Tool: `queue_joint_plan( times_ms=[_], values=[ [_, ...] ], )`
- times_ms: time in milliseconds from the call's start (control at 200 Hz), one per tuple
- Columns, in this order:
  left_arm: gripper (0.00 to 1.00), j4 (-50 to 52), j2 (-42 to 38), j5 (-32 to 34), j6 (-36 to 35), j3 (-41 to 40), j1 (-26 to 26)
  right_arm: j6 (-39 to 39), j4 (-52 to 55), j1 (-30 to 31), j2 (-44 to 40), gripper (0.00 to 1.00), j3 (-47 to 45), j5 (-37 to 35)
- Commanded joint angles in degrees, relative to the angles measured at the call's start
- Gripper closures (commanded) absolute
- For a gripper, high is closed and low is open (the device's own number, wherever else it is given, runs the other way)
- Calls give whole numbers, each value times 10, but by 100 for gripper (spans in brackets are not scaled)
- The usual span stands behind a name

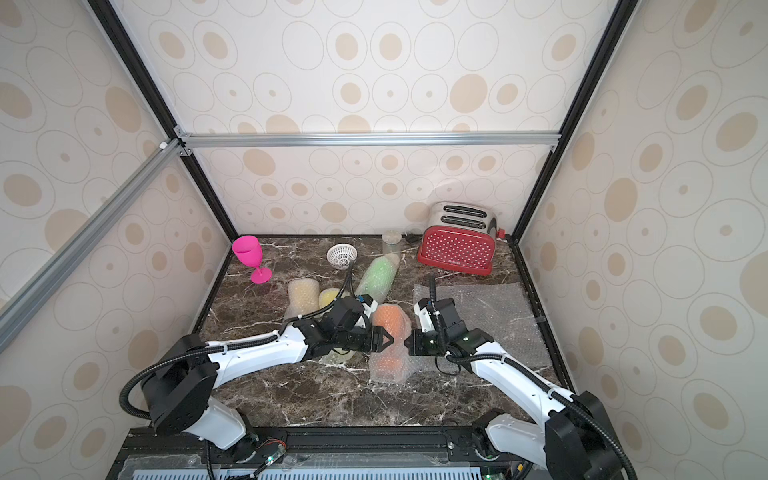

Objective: Unpack wine glasses from bubble wrap
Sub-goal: Unwrap the bubble wrap at the center of the board.

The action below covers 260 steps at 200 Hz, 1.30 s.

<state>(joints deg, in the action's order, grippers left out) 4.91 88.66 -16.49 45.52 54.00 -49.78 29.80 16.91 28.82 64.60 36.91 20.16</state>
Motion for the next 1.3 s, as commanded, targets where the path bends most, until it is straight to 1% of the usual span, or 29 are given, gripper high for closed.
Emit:
queue_joint_plan(
  times_ms=[0, 130, 250, 360, 395, 520, 610, 715, 910, 1040, 1181, 1296],
  values=[
    [31, 70, -21, 55, -43, 32, -4, 9, -9, 2, -17, 100, 2, 30],
    [26, 106, -32, 88, -54, 31, -3, 8, -7, 3, -31, 100, 2, 33],
    [25, 97, -40, 85, -55, 25, -1, 7, -22, 2, -35, 100, -5, 48],
    [24, 52, -29, 44, -54, 20, -2, 11, -42, 3, -25, 100, -9, 65],
    [24, 28, -24, 19, -52, 17, -1, 14, -48, 3, -21, 100, -9, 71],
    [25, -57, -6, -43, -23, -4, -2, 37, -90, 3, -13, 100, -19, 94],
    [28, -97, 7, -59, -8, -25, -2, 51, -123, 2, -12, 100, -30, 107],
    [31, -108, 28, -74, -5, -34, -2, 55, -145, 3, -3, 100, -34, 120],
    [35, -106, 38, -54, 5, -60, -3, 65, -182, 2, 16, 100, -43, 134],
    [38, -100, 53, -50, 9, -58, -2, 70, -199, 2, 22, 100, -47, 144],
    [37, -88, 53, -37, 9, -51, -1, 55, -173, 2, 14, 100, -40, 143],
    [37, -90, 59, -45, 5, -43, -1, 32, -135, 2, 0, 100, -36, 129]
  ],
)
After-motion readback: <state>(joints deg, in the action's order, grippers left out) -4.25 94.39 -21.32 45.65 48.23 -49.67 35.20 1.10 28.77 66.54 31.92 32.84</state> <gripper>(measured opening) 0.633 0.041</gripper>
